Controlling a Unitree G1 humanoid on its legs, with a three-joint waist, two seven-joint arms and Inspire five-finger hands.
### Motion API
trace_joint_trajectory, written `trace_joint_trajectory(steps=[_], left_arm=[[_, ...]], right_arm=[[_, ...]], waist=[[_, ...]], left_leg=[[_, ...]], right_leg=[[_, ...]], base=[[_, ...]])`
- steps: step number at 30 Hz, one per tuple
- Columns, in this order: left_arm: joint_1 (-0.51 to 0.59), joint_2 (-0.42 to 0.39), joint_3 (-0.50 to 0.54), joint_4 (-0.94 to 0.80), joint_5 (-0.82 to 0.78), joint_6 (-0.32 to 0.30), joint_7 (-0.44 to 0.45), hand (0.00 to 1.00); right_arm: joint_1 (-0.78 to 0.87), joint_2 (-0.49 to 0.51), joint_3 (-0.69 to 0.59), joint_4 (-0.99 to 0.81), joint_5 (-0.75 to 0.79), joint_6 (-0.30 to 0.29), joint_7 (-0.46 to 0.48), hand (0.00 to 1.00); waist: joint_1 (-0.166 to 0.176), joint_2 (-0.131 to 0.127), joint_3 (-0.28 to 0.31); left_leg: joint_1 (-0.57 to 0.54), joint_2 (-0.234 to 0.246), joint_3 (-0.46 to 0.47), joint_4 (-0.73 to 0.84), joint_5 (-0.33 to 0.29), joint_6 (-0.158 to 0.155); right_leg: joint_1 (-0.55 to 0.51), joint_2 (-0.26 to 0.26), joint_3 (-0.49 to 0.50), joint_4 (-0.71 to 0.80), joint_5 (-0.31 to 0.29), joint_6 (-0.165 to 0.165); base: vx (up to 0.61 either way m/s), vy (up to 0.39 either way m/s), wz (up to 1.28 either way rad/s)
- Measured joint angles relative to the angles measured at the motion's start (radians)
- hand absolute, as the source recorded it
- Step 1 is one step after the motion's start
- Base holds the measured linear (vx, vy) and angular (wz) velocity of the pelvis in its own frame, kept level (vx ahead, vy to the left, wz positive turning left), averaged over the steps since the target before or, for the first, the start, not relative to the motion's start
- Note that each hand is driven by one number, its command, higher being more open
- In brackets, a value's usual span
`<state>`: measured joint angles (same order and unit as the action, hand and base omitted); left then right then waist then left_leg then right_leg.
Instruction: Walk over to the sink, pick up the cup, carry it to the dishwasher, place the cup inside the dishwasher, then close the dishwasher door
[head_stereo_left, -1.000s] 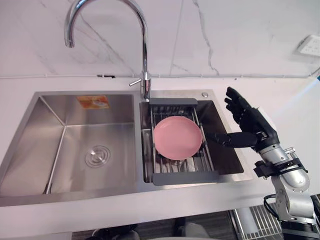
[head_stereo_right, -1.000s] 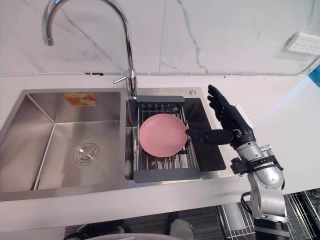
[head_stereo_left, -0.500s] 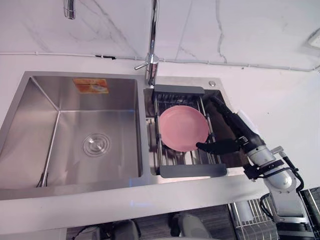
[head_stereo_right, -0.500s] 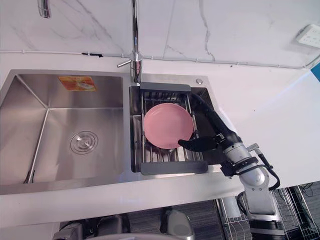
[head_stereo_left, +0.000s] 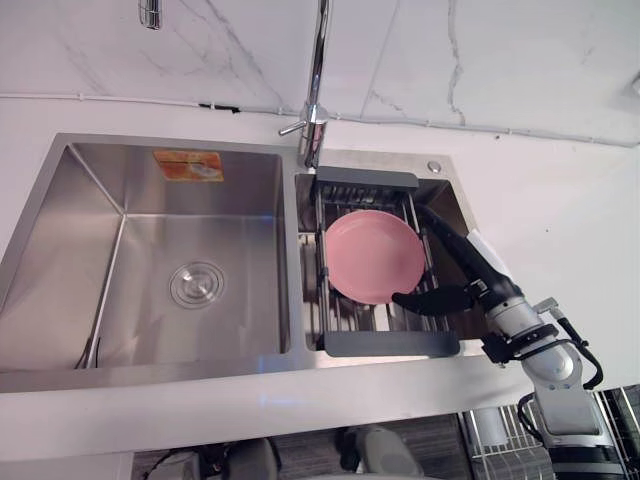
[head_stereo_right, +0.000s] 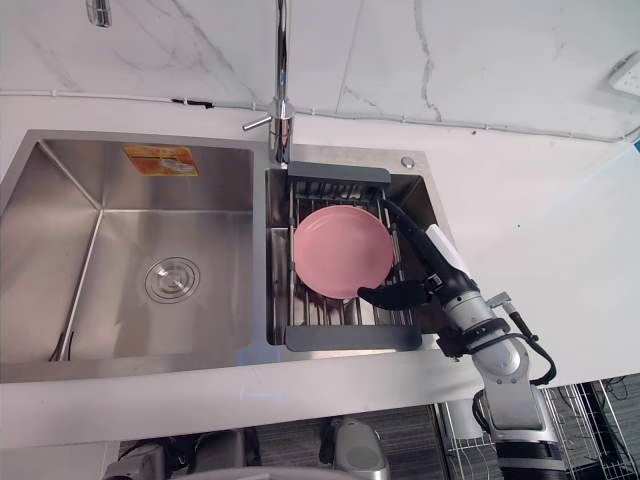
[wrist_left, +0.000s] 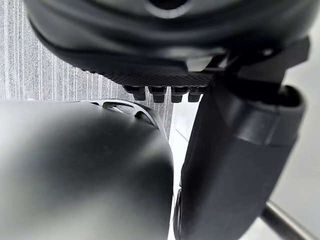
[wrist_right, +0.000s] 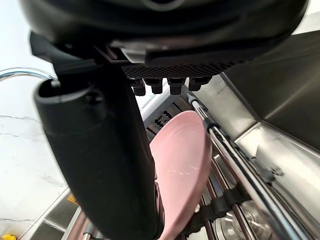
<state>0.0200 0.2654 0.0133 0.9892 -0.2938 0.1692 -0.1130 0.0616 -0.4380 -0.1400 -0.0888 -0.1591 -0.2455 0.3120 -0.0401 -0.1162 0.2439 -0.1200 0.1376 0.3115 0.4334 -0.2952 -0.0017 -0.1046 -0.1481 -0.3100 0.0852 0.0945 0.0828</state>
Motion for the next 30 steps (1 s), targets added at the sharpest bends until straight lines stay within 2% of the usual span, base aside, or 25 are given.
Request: trace_joint_trajectory(steps=[7,14,19,21,26,30], left_arm=[[0.002,0.004,0.001,-0.001,0.0,-0.001,-0.001,1.0],[0.003,0.015,0.002,-0.002,-0.001,-0.002,-0.001,1.0],[0.005,0.014,0.002,-0.002,-0.002,-0.002,-0.001,1.0],[0.005,0.012,0.001,-0.002,-0.003,-0.004,0.0,1.0],[0.006,0.01,0.0,-0.002,-0.005,-0.009,0.001,1.0],[0.006,0.01,-0.001,-0.002,-0.004,-0.01,0.003,1.0]], right_arm=[[0.026,0.0,-0.007,0.0,0.0,-0.02,0.027,1.0],[0.03,0.0,-0.045,0.0,-0.003,-0.057,0.035,1.0],[0.03,0.0,-0.055,-0.005,-0.117,-0.121,-0.028,1.0],[0.03,-0.001,-0.055,-0.008,-0.208,-0.154,-0.068,1.0],[0.029,-0.011,-0.051,-0.029,-0.328,-0.18,-0.141,1.0],[0.028,-0.037,-0.049,-0.041,-0.368,-0.183,-0.151,1.0]], waist=[[-0.002,-0.005,0.001],[-0.004,-0.024,0.007],[-0.006,-0.024,0.007],[-0.005,-0.024,0.007],[-0.003,-0.024,0.007],[-0.001,-0.024,0.007]], left_leg=[[0.008,0.001,0.011,-0.005,0.0,0.0],[0.019,0.002,0.027,-0.012,0.0,0.0],[0.024,0.002,0.033,-0.015,0.0,-0.001],[0.025,0.002,0.033,-0.015,0.0,-0.001],[0.024,0.0,0.032,-0.017,0.0,-0.001],[0.024,-0.005,0.028,-0.027,0.005,-0.003]], right_leg=[[0.0,0.002,0.01,-0.001,0.0,0.0],[-0.001,0.004,0.025,-0.002,0.0,0.0],[-0.001,0.005,0.031,-0.002,0.0,0.0],[-0.001,0.005,0.031,-0.003,0.0,0.0],[-0.001,0.004,0.031,-0.006,0.001,0.001],[0.003,0.002,0.025,-0.016,0.003,0.003]], base=[[-0.01,-0.019,-0.04],[-0.01,-0.019,-0.06],[-0.01,-0.02,-0.03],[-0.02,-0.036,-0.01],[0.0,-0.007,0.0],[0.0,-0.017,0.03]])
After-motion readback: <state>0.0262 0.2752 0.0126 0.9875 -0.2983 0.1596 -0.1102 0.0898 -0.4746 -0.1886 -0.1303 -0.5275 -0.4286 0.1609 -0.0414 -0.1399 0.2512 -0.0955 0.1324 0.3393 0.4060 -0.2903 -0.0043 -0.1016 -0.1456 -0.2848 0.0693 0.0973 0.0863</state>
